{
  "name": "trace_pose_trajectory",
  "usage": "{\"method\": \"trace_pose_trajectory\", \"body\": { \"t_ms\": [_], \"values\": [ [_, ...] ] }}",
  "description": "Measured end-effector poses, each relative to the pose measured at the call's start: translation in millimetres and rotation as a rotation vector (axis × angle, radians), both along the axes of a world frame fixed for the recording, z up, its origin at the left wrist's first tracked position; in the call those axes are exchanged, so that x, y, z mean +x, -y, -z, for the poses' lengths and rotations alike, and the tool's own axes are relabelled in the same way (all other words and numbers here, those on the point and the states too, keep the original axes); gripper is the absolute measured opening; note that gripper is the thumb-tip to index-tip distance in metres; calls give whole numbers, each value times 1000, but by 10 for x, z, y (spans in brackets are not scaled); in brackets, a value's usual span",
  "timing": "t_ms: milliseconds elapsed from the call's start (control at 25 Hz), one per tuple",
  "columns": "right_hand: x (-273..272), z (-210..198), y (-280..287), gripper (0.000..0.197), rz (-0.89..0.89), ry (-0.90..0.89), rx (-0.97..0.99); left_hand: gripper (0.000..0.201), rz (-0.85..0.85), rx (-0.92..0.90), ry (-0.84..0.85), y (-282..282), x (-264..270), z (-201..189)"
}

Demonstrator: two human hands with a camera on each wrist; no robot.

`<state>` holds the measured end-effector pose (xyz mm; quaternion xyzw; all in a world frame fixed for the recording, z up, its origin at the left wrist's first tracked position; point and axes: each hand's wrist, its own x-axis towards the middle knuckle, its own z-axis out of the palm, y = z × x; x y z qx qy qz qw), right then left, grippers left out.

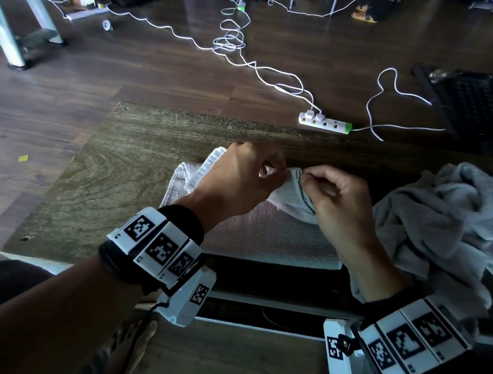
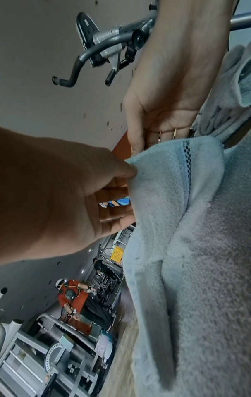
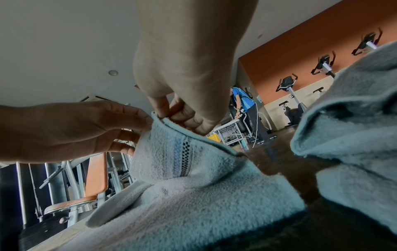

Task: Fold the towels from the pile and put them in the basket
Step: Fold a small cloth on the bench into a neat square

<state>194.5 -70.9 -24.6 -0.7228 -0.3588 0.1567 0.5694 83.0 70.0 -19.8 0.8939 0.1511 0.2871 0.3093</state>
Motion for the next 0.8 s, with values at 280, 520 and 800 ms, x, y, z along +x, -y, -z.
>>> {"method": "trace_pose_trajectory", "body": {
  "t_ms": [280,520,800],
  "values": [
    [-19,-22,8,20,-17,4,-16,8,46,-38,-14,24,-1,-5],
    [-64,-80,30,13,-75,-99,38,4,59,-34,-20,34,-4,-5],
    [-54,-48,43,8,-107,-37,54,10,67,-53,-12,49,12,31]
  ]
}}
